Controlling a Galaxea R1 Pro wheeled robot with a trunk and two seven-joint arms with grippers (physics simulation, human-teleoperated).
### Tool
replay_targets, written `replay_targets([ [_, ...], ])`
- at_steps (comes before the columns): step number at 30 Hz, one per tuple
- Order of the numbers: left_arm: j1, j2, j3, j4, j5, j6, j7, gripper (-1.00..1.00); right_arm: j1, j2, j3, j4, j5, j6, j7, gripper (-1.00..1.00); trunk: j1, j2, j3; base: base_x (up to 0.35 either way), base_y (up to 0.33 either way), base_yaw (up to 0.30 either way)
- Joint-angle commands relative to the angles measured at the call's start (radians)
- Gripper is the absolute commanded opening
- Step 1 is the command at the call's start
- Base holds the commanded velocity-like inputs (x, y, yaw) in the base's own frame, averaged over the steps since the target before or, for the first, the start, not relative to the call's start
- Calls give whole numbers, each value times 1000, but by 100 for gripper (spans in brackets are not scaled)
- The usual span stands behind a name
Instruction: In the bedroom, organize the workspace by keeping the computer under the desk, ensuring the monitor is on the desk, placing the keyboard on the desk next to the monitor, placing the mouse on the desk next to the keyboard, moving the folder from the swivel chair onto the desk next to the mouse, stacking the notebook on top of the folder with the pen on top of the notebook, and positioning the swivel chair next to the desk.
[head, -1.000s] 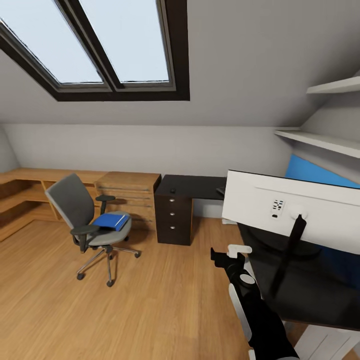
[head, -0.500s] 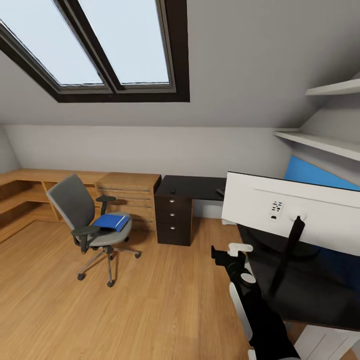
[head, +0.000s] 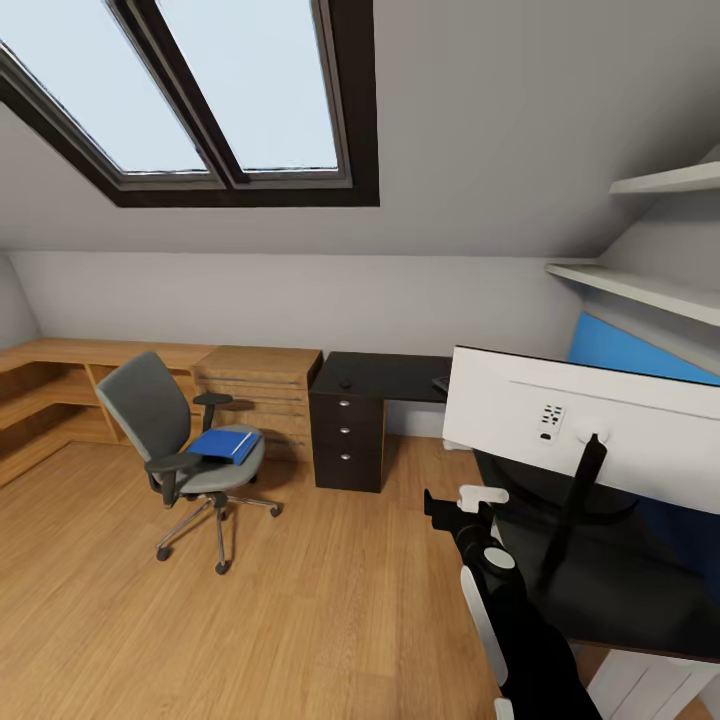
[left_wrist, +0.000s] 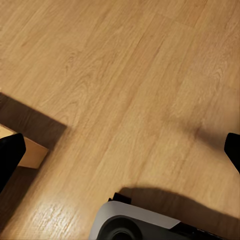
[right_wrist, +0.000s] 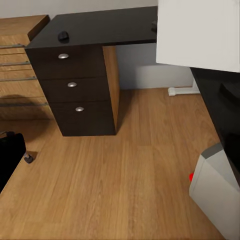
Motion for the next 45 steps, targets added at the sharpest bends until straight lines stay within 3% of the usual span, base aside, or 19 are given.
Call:
replay_targets([
  [1, 0, 0, 4, -2, -5, 0, 1, 100, -1, 0, 2, -1, -2, 6, -7, 100, -3, 6, 1, 0, 0, 0],
  [12, 0, -1, 4, -2, -5, 0, 1, 100, 0, -1, 1, -2, -2, 6, -8, 100, -46, 83, 36, 0, 0, 0],
  [20, 0, -2, 4, -2, -5, -4, 1, 100, 0, -4, 1, 2, 1, -12, -9, 100, -46, 83, 36, 3, 0, 0],
  [31, 0, -2, 4, -2, -5, -4, 3, 100, -2, -24, 2, 0, 8, -6, -83, 100, -46, 83, 36, 231, 0, 0],
  [34, 0, -1, 4, -2, -5, -4, 4, 100, -7, -26, 2, -7, 9, 43, -100, 100, -46, 83, 36, 86, 0, 0],
  [36, 0, -1, 4, -2, -5, -3, 5, 100, -30, -26, 1, -30, 10, 124, -137, 100, -46, 83, 36, 35, 0, 0],
  [39, 0, -2, 4, -2, -5, -3, 4, 100, -90, -24, 2, -63, 8, 240, -191, 100, -46, 83, 36, 14, 0, 0],
  [42, 0, -2, 4, -2, -5, -3, 4, 100, -136, -23, 2, -72, 5, 307, -211, 100, -46, 83, 36, 6, 0, 0],
  [45, 0, -2, 4, -2, -5, -3, 4, 100, -219, -21, 3, -74, 4, 413, -225, 100, -46, 83, 36, 2, 0, 0],
])
